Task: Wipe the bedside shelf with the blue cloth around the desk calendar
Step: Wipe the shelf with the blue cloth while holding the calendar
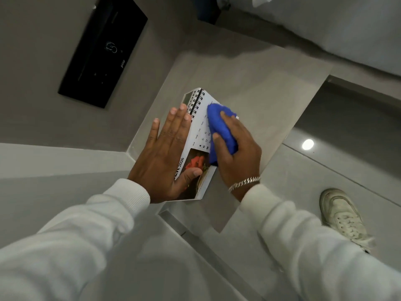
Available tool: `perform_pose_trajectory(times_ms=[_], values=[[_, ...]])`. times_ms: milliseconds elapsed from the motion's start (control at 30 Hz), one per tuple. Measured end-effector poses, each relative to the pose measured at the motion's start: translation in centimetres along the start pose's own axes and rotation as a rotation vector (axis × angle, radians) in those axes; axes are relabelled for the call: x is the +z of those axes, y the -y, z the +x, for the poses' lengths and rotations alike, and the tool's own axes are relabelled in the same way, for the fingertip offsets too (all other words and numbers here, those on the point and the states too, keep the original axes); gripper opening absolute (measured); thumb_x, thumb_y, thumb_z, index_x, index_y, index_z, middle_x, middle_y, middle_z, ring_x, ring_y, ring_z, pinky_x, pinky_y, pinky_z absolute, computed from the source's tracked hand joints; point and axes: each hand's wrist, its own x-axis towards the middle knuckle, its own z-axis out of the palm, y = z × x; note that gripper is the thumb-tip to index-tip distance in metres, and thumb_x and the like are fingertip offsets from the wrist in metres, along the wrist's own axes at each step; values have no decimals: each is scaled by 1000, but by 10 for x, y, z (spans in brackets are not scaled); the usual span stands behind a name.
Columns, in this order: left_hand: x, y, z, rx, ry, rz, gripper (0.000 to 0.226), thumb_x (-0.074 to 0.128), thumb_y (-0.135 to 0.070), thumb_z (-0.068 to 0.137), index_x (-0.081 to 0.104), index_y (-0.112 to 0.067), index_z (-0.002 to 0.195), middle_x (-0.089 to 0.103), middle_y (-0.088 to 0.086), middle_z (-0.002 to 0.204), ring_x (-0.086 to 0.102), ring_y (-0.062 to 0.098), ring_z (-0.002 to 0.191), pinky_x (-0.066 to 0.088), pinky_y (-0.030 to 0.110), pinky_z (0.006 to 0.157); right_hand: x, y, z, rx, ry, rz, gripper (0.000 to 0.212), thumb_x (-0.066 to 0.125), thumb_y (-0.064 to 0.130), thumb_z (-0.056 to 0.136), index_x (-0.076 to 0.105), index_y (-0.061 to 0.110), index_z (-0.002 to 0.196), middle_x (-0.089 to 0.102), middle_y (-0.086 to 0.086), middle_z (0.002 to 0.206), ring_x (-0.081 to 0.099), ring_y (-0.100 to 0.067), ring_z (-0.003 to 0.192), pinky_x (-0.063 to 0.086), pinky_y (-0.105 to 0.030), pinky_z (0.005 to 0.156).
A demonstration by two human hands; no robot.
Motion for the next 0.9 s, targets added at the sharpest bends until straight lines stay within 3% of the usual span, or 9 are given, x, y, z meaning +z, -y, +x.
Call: perform_pose_trajectory(times_ms=[100, 267, 367, 467, 533, 633, 700, 900], values=[[0, 0, 0, -6, 5, -11, 91, 29, -65, 90, -3, -8, 153, -5, 11, 164, -5, 27, 153, 4, 56, 123, 0, 4, 12, 0, -21, -17, 43, 60, 17, 91, 52, 12, 133, 56, -12, 139, 48, -23, 132, 40, -39, 112], [2, 2, 0, 12, -16, -27, 89, 26, -66, 91, -2, -9, 154, -2, 9, 164, -4, 24, 154, 3, 53, 124, 4, -13, -45, -36, 170, -60, 46, 61, 16, 91, 48, 17, 136, 50, -14, 144, 45, -21, 134, 38, -33, 113], [3, 2, 0, 18, -13, -32, 90, 25, -66, 91, 1, -7, 153, -1, 11, 164, -3, 26, 154, 4, 54, 124, 3, -21, -75, -62, 240, -94, 46, 59, 21, 89, 48, 25, 134, 48, -12, 146, 40, -10, 129, 30, -16, 107], [2, 2, 0, 15, -7, -35, 90, 26, -66, 91, 0, -7, 153, -2, 11, 164, -3, 26, 154, 5, 54, 124, 1, -20, -64, -65, 235, -90, 48, 59, 21, 89, 45, 28, 134, 47, -12, 146, 41, -13, 131, 32, -21, 108], [2, 2, 0, 16, 0, -32, 89, 29, -64, 90, -4, -10, 153, -4, 9, 164, -3, 26, 154, 5, 54, 124, 1, -15, -41, -74, 143, -75, 48, 61, 16, 89, 48, 23, 135, 49, -14, 144, 45, -21, 133, 37, -29, 111], [2, 1, 0, 10, 6, -28, 91, 33, -64, 90, -5, -11, 153, -6, 8, 163, -4, 25, 154, 6, 56, 123, 4, -4, -3, -59, 22, -73, 45, 60, 16, 91, 50, 18, 135, 50, -14, 144, 46, -24, 133, 31, -11, 108], [3, 2, 0, 12, -2, -35, 91, 31, -66, 90, -5, -11, 153, -6, 7, 164, -5, 23, 154, 5, 55, 124, 6, -2, 7, -55, 1, -80, 46, 58, 18, 92, 48, 18, 136, 48, -14, 145, 45, -25, 134, 28, -11, 106], [7, 4, -1, 15, -29, -66, 88, 24, -68, 90, -3, -15, 154, 0, 5, 164, -4, 20, 154, 3, 51, 124, 8, -23, -53, -134, 197, -125, 52, 57, 24, 91, 35, 30, 138, 40, -14, 150, 38, -15, 133, 30, -18, 108]])
